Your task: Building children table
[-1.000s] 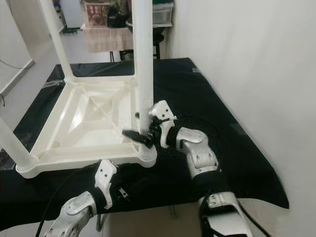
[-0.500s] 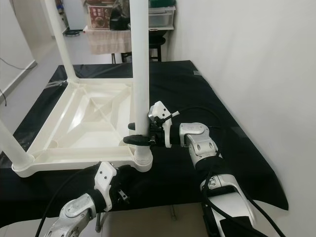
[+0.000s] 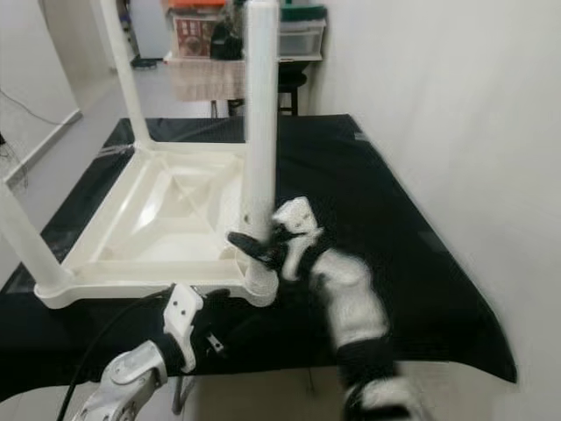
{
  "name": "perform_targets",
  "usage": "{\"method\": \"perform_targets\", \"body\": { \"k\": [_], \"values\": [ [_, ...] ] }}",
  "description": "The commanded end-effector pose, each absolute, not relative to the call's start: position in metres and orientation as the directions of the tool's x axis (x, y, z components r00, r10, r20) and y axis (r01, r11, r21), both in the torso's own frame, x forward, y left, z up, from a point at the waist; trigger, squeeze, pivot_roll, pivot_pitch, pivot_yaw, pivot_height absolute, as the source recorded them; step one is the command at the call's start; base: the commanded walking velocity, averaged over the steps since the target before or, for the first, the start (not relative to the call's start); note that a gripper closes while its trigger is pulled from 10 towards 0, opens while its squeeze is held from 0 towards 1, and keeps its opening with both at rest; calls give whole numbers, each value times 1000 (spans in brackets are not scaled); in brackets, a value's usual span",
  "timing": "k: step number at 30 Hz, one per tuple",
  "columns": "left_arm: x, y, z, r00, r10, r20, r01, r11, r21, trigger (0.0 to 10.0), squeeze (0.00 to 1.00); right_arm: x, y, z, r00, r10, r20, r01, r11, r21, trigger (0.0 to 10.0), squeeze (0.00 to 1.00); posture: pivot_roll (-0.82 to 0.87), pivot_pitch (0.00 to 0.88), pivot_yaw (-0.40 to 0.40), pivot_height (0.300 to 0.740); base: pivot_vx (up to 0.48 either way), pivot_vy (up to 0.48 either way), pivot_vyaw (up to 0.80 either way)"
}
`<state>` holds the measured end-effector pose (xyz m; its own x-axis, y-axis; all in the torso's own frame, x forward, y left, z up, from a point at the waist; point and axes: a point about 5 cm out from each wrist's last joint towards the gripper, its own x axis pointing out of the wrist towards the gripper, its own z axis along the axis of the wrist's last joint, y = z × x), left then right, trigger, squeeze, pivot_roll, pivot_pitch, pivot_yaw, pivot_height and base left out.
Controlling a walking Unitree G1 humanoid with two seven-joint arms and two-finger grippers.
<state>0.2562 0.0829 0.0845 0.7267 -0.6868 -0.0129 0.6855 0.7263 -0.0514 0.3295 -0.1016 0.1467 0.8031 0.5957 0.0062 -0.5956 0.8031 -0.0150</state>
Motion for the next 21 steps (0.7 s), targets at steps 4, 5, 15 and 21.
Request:
{"method": "perform_targets", "body": {
  "k": [4, 5, 15, 21],
  "values": [
    [258, 89, 79, 733, -679, -46, 677, 734, -45, 10000, 0, 324, -103, 113, 908, 388, -159, -386, 921, 40, 0, 0, -33, 0, -1, 740, 0, 0, 0],
    [258, 89, 79, 733, -679, -46, 677, 734, -45, 10000, 0, 324, -103, 113, 908, 388, -159, -386, 921, 40, 0, 0, -33, 0, -1, 740, 0, 0, 0],
    [265, 91, 80, 772, -635, -40, 634, 773, -27, 10000, 0, 348, -98, 151, 763, 642, -71, -644, 765, -1, 10000, 929, -19, 0, -30, 740, 0, 0, 0],
    [261, 91, 81, 765, -644, -25, 644, 765, 6, 10000, 0, 352, -110, 179, 524, 850, -55, -849, 517, -104, 10000, 0, 8, 0, -38, 740, 0, 0, 0]
  ]
}}
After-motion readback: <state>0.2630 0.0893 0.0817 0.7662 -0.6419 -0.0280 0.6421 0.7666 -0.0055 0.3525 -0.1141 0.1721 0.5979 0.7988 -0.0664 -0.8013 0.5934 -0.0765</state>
